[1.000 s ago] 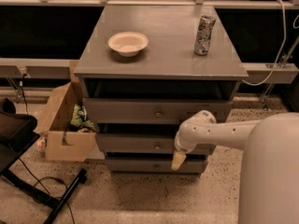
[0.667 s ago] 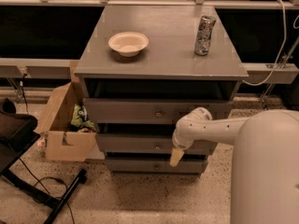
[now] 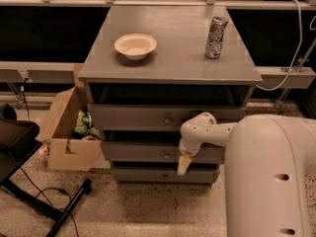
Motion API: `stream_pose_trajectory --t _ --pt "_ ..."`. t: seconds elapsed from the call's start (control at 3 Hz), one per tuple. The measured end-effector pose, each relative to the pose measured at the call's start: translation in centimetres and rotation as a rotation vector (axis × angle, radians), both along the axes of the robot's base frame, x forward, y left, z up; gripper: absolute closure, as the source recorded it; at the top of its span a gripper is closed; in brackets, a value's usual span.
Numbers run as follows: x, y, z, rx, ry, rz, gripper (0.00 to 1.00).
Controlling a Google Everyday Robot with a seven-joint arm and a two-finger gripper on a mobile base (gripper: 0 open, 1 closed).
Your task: Open middle drawer
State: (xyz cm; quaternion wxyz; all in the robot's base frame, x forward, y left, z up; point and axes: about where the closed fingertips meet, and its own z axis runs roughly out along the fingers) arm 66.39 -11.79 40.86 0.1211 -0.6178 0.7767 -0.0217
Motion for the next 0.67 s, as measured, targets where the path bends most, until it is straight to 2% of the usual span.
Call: stream_pose_trajectory --t 0.33,0.67 --pt "0.0 -0.7 -1.5 0.021 0.048 -0.022 0.15" --pt "-2.0 -3.2 -1.0 0.049 0.088 -0.045 0.38"
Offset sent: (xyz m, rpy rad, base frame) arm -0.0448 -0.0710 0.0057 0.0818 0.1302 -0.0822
